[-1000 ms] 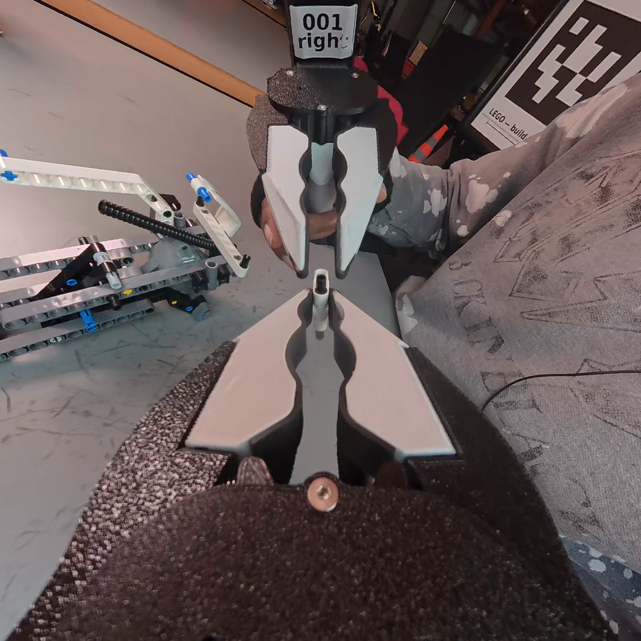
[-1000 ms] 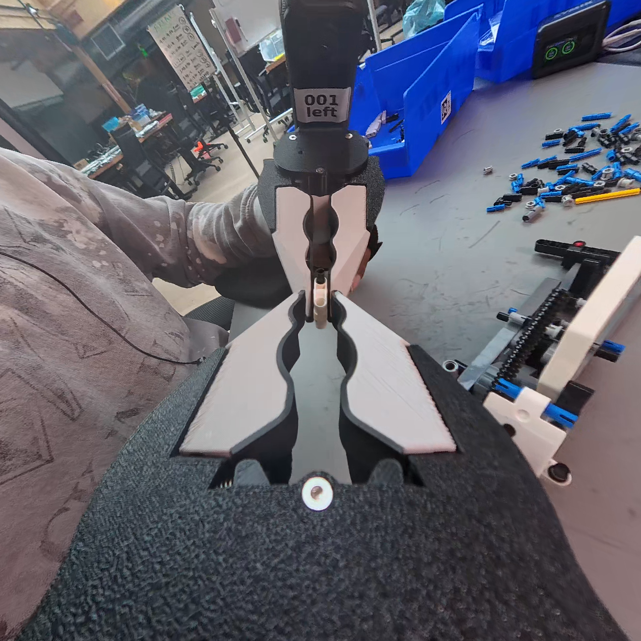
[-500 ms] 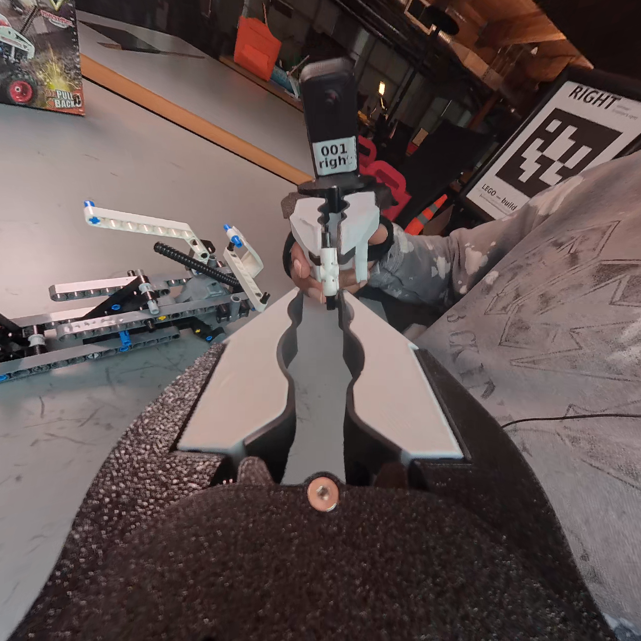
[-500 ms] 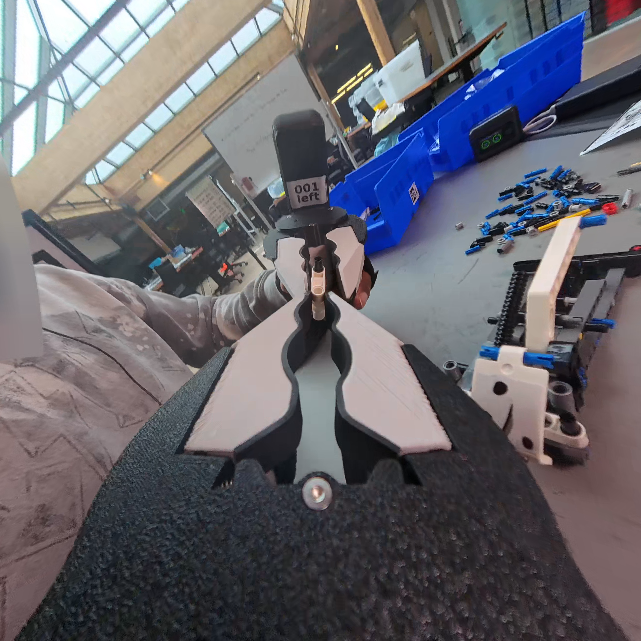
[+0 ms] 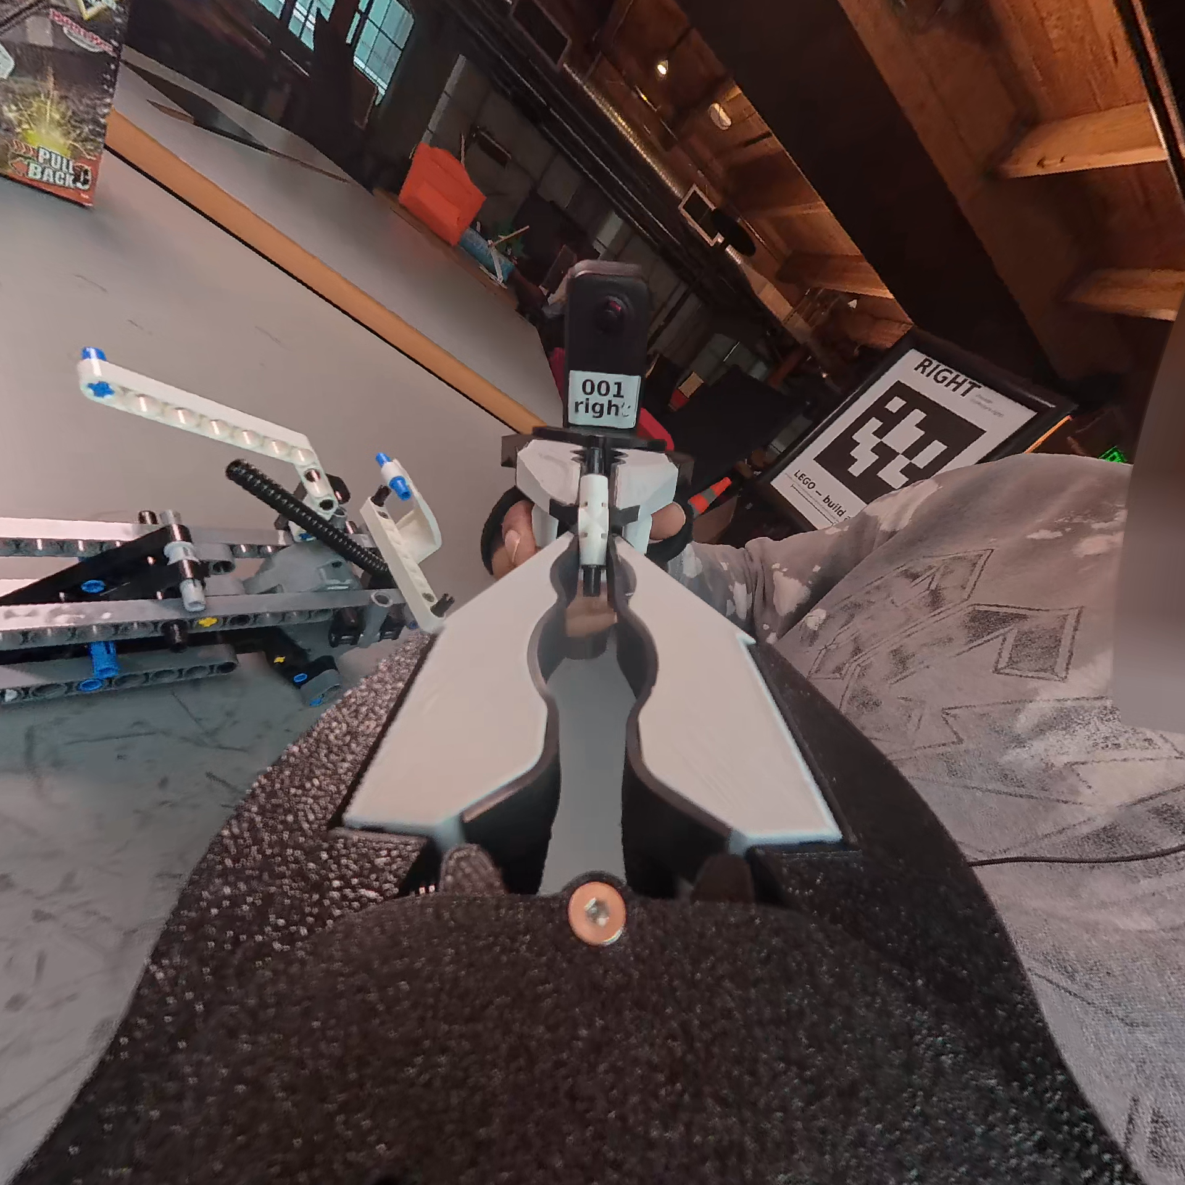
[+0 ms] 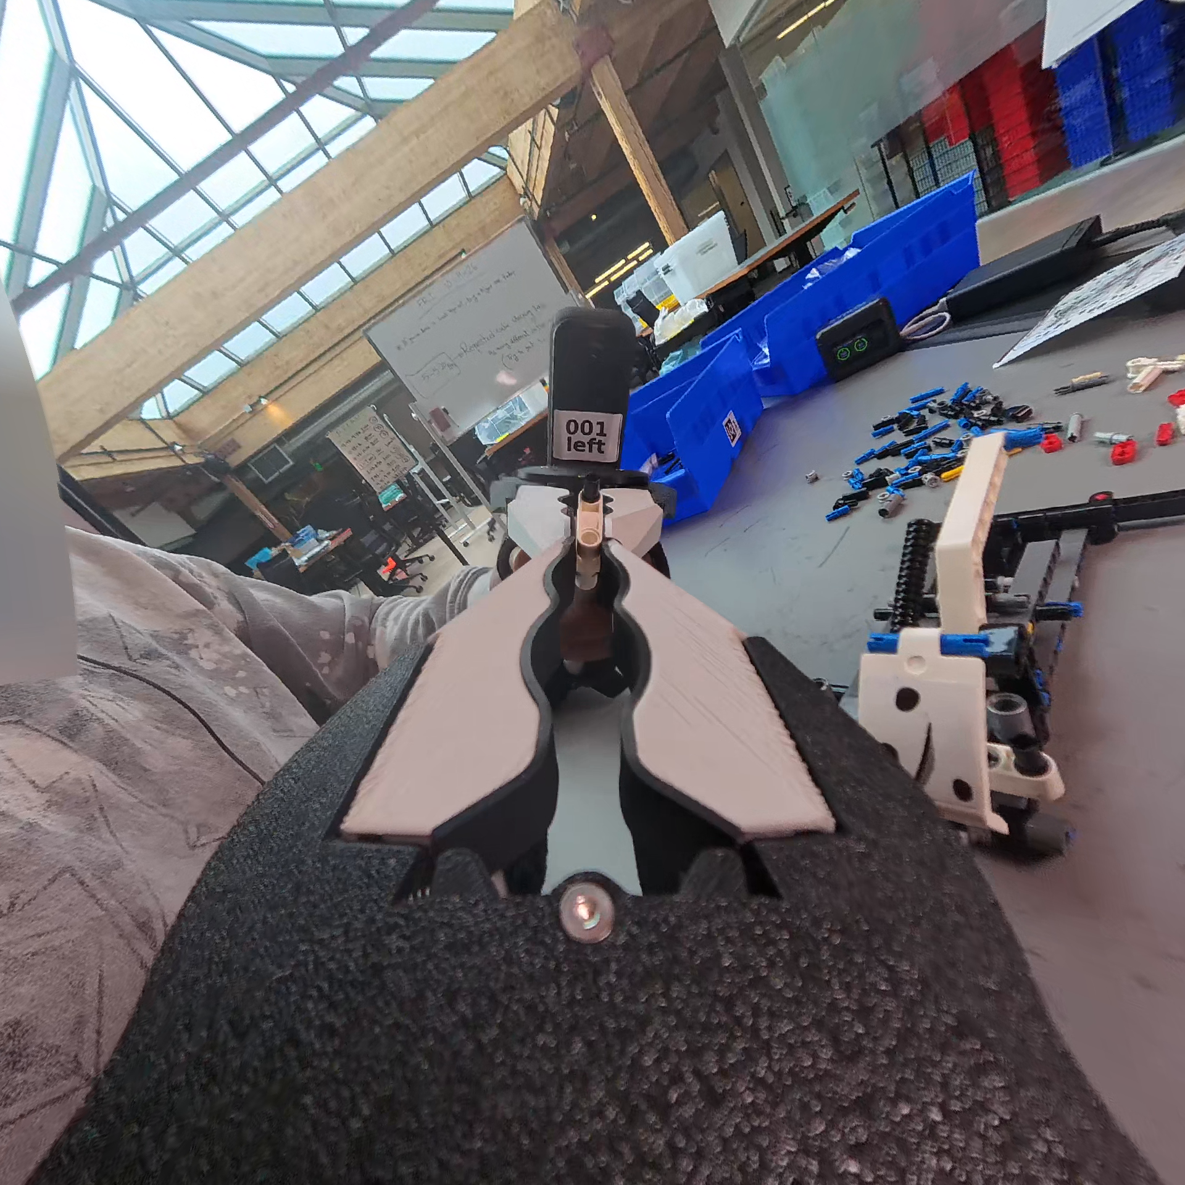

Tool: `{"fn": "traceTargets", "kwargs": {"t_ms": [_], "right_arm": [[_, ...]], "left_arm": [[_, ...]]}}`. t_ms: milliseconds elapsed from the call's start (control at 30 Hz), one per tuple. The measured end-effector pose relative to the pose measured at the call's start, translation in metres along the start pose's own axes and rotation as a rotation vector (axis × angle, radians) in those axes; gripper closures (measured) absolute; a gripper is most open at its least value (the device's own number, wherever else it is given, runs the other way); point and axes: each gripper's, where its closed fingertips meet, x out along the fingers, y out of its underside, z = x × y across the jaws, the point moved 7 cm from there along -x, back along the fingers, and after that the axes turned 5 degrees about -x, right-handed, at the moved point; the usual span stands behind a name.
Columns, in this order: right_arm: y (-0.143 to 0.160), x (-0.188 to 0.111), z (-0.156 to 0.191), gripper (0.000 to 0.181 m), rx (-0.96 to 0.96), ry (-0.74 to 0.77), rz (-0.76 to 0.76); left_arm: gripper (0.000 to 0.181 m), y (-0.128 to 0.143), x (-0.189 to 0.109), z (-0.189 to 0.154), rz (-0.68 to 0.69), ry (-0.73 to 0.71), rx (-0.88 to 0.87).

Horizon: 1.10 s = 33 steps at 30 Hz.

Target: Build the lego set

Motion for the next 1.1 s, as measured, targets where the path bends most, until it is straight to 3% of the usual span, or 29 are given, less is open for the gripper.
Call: {"fn": "traceTargets", "kwargs": {"t_ms": [133, 267, 400, 567, 1100], "right_arm": [[-0.021, -0.018, -0.007, 0.159, -0.169, 0.080, 0.124], [-0.040, -0.050, -0.043, 0.165, -0.298, 0.207, 0.290], [-0.027, -0.054, -0.071, 0.163, -0.173, 0.098, 0.395], [-0.016, -0.047, -0.082, 0.163, -0.050, -0.037, 0.398], [-0.013, -0.036, -0.085, 0.170, -0.029, -0.185, 0.423]], "left_arm": [[0.174, -0.001, -0.004, 0.016, 0.010, -0.095, -0.062], [0.174, -0.001, 0.001, 0.037, 0.047, -0.160, -0.179], [0.174, 0.000, 0.014, 0.046, 0.130, -0.168, -0.228], [0.174, -0.004, 0.023, 0.053, 0.194, -0.178, -0.262], [0.175, -0.006, 0.029, 0.059, 0.228, -0.111, -0.457]]}}
